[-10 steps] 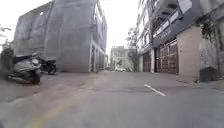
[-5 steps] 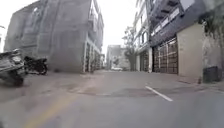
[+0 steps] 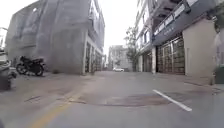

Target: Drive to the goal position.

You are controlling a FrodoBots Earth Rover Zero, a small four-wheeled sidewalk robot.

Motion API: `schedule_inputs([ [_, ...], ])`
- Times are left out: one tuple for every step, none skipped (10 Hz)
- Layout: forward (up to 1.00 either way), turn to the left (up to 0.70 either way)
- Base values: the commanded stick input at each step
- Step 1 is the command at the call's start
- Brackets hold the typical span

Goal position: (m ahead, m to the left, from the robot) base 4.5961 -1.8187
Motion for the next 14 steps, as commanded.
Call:
schedule_inputs([
  [1.00, 0.40],
  [1.00, 0.40],
  [1.00, 0.16],
  [1.00, 0.00],
  [1.00, 0.00],
  [1.00, 0.00],
  [1.00, 0.00],
  [1.00, -0.13],
  [1.00, -0.40],
  [1.00, -0.40],
  [1.00, -0.07],
  [1.00, 0.00],
  [1.00, 0.00],
  [1.00, 0.00],
])
